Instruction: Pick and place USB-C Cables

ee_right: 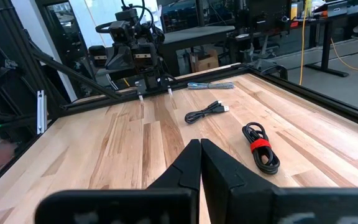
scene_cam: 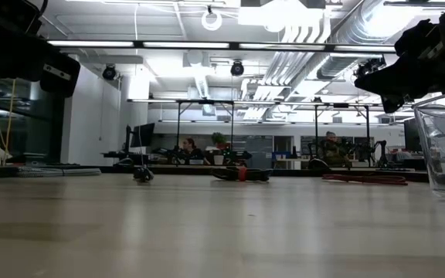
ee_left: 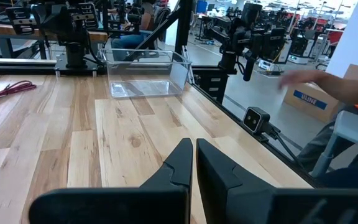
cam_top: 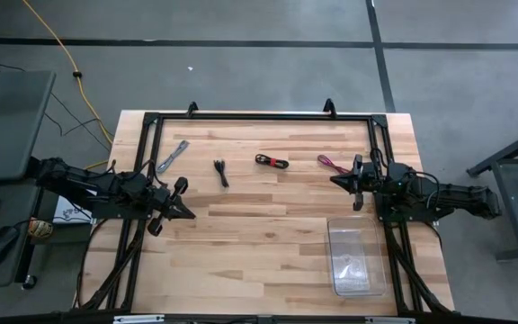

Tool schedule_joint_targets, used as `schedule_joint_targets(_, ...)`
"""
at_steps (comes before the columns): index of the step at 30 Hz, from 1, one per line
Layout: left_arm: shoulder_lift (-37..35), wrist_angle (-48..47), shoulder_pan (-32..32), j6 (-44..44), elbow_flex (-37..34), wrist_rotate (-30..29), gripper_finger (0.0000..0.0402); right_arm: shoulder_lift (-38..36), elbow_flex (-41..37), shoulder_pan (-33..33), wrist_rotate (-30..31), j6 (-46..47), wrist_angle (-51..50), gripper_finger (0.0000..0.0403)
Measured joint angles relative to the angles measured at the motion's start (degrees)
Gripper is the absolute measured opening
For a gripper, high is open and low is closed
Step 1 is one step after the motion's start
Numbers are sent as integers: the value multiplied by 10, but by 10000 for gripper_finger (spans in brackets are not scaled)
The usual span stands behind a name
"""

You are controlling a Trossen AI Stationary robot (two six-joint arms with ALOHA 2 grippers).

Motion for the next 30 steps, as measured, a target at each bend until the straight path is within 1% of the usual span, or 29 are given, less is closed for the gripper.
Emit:
schedule_joint_targets(24, 0, 0, 0, 0, 0, 0, 3, 0, 0, 0, 0, 2, 7, 0)
schedule_joint_targets(26, 0, 0, 0, 0, 0, 0, 3, 0, 0, 0, 10, 16, 53, 0)
schedule_joint_targets(28, 0, 0, 0, 0, 0, 0, 3, 5, 0, 0, 56, 35, 146, 0)
schedule_joint_targets(30, 0, 0, 0, 0, 0, 0, 3, 18, 0, 0, 95, 72, 259, 0)
